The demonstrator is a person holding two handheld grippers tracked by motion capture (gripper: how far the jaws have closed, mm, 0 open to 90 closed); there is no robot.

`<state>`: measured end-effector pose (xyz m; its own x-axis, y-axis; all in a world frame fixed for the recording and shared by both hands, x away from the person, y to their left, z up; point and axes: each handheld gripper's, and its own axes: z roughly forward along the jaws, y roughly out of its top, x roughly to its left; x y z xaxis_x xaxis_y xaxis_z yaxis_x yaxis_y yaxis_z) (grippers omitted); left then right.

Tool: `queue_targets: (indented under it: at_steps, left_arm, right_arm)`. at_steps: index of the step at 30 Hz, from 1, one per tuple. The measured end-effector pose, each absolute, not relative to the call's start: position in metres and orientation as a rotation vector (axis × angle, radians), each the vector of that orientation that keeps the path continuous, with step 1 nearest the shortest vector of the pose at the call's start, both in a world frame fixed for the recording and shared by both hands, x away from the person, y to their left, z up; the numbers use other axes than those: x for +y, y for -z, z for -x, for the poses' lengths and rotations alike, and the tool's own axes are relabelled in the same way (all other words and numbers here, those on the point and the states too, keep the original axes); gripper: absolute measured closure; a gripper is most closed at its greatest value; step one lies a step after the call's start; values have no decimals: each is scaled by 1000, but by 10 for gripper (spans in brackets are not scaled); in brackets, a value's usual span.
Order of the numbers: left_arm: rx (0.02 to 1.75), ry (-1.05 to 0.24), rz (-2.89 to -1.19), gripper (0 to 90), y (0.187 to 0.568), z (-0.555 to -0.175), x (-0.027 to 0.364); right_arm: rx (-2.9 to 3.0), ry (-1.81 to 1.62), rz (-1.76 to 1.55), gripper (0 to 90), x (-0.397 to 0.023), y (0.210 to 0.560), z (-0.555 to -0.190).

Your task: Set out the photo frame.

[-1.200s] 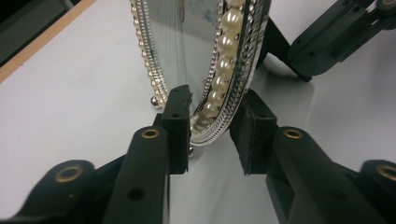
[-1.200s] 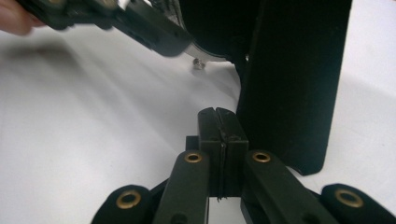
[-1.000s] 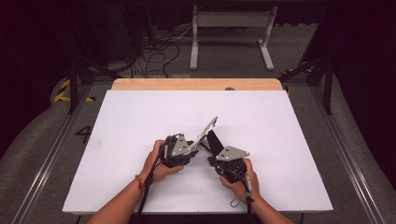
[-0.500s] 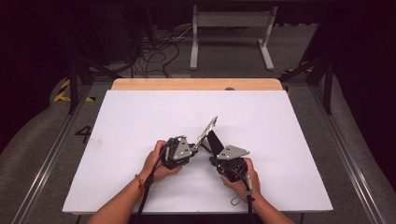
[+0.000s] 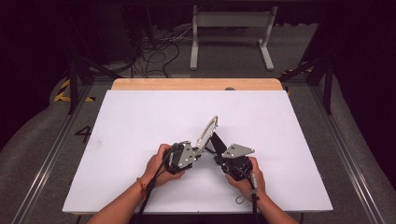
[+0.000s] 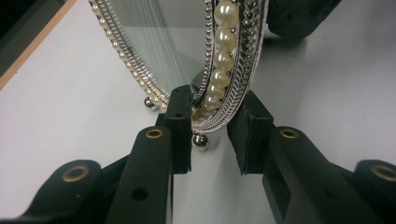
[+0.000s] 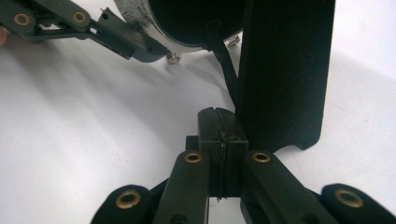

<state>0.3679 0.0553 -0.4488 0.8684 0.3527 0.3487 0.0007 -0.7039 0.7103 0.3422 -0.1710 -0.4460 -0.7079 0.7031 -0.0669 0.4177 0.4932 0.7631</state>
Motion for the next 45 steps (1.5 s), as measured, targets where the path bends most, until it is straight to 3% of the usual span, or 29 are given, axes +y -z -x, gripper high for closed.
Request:
queue_targets:
  at_steps: [14,21,26,31,35,37,39,45]
  left_arm:
    - [269,-480,-2237,675,448,-373,64]
    - [246,-478,-2214,702,442,-369,66]
    - [245,-474,-2197,700,440,-367,66]
    - [241,-474,-2195,652,441,-368,63]
    - [247,-477,-2191,704,441,-369,65]
    - [237,-489,-2196,710,440,-368,64]
    - [234,-507,-2211,718,439,-367,64]
    - [226,-510,-2215,726,438,-366,63]
  right_arm:
    - [2438,-1058,-893,881,-178,445,-345]
    - [2399,-1097,-893,841,-184,433,-342]
    - [2324,-1099,-914,724,-192,425,-341]
    - [2298,-1086,-961,537,-189,431,-346]
    - [2295,-1063,-987,441,-182,437,-351]
    - [2295,-1045,-986,471,-179,440,-353]
    - [2293,-1043,-978,573,-179,442,-355]
    - [2301,-1049,-957,624,-181,441,-354]
